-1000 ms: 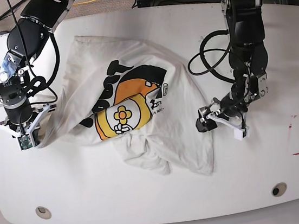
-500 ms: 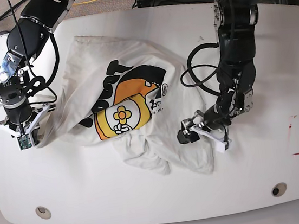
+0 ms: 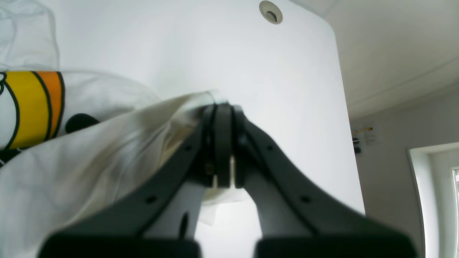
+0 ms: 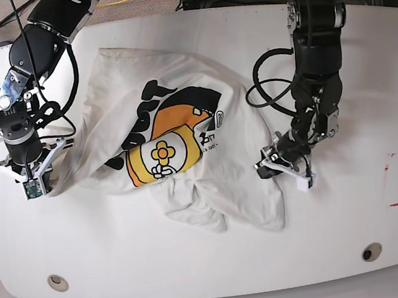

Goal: Fold the T-shirt properly
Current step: 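Regrasp the shirt's opposite edge with the left gripper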

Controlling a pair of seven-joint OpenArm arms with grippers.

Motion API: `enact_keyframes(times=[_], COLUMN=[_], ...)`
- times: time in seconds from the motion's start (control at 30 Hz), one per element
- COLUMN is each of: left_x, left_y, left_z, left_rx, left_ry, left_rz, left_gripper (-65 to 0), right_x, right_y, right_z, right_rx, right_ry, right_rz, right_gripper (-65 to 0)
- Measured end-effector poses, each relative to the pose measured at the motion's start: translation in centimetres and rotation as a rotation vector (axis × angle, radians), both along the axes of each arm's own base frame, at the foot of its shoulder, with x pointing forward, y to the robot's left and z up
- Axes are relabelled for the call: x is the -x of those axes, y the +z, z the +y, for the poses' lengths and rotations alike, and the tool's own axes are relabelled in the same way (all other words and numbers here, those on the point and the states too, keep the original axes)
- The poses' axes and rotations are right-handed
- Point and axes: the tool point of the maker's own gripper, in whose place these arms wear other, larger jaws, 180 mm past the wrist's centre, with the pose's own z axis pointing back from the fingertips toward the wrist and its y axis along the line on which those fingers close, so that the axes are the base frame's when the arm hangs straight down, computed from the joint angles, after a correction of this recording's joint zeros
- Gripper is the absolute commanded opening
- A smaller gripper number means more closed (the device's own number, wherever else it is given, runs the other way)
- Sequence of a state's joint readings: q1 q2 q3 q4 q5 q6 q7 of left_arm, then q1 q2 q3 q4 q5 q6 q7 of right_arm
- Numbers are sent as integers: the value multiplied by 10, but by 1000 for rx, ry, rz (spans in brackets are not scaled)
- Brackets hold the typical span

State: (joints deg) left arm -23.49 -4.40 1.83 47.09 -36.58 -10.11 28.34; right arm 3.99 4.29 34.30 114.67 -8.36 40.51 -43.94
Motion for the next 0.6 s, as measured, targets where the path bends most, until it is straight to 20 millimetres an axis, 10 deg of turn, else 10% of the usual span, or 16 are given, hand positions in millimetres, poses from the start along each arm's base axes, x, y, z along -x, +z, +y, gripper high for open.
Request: enact_keyframes(times=[0.37, 0.6], left_x=[18, 26], left_y=[24, 108], left_z=[56, 83], left_rx=[-124, -195], left_ry=[-53, -49], left_rz=[-79, -267], left_gripper=[-647, -643], right_x=[-4, -26], right_y=[1, 26], right_z=[1, -2], right_rx=[-6, -10], right_ry=[4, 0], right_rz=[-4, -72], right_gripper=[-650, -650])
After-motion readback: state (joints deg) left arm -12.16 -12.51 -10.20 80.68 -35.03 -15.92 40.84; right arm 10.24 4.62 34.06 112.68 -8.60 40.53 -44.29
